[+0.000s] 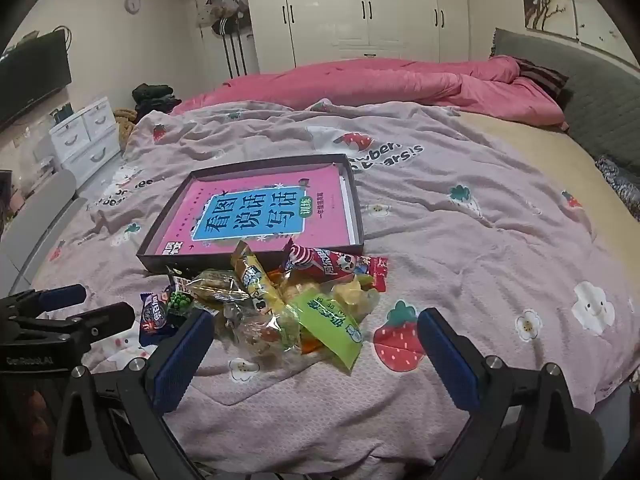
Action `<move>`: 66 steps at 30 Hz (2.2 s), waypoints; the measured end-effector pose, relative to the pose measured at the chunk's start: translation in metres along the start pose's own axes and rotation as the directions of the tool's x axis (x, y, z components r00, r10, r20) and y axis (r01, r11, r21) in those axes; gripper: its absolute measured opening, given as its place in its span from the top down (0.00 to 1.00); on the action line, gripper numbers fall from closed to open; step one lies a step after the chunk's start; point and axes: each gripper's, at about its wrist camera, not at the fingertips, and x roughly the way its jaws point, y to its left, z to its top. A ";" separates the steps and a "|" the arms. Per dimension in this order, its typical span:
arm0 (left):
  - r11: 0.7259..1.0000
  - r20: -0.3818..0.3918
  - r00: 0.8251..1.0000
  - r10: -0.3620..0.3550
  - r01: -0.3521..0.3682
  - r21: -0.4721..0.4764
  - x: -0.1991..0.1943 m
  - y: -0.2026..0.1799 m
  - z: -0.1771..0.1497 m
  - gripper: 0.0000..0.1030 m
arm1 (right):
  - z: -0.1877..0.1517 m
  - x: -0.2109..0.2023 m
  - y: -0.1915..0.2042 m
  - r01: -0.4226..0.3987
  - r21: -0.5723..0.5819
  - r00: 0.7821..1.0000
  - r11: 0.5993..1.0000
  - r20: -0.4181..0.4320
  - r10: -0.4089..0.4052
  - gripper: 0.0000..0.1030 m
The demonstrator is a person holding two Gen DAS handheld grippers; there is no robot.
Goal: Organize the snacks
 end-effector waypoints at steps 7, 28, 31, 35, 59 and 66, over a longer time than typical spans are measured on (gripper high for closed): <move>0.999 -0.048 0.999 -0.013 0.011 -0.037 0.010 0.007 -0.008 0.02 | -0.002 0.002 0.014 0.039 -0.095 0.998 0.995 -0.037 -0.042 0.01; 1.000 -0.048 0.999 -0.014 0.014 0.001 0.002 0.000 -0.006 0.02 | -0.004 0.001 0.018 0.023 -0.117 0.999 0.993 -0.041 -0.028 0.01; 1.000 -0.047 0.999 -0.016 0.016 0.001 0.001 0.000 -0.006 0.02 | -0.004 0.001 0.019 0.024 -0.118 0.999 0.993 -0.040 -0.029 0.01; 1.000 -0.047 0.999 -0.023 0.023 0.003 0.002 -0.001 -0.006 0.02 | -0.003 -0.001 0.017 0.028 -0.116 0.999 0.993 -0.030 -0.031 0.01; 0.999 -0.048 0.998 -0.046 0.046 0.008 0.002 -0.005 -0.008 0.02 | -0.003 -0.002 0.019 0.034 -0.118 0.999 0.992 -0.021 -0.036 0.01; 0.999 -0.048 0.998 -0.046 0.046 0.009 0.002 -0.006 -0.008 0.02 | -0.003 -0.002 0.019 0.033 -0.117 0.999 0.993 -0.022 -0.036 0.01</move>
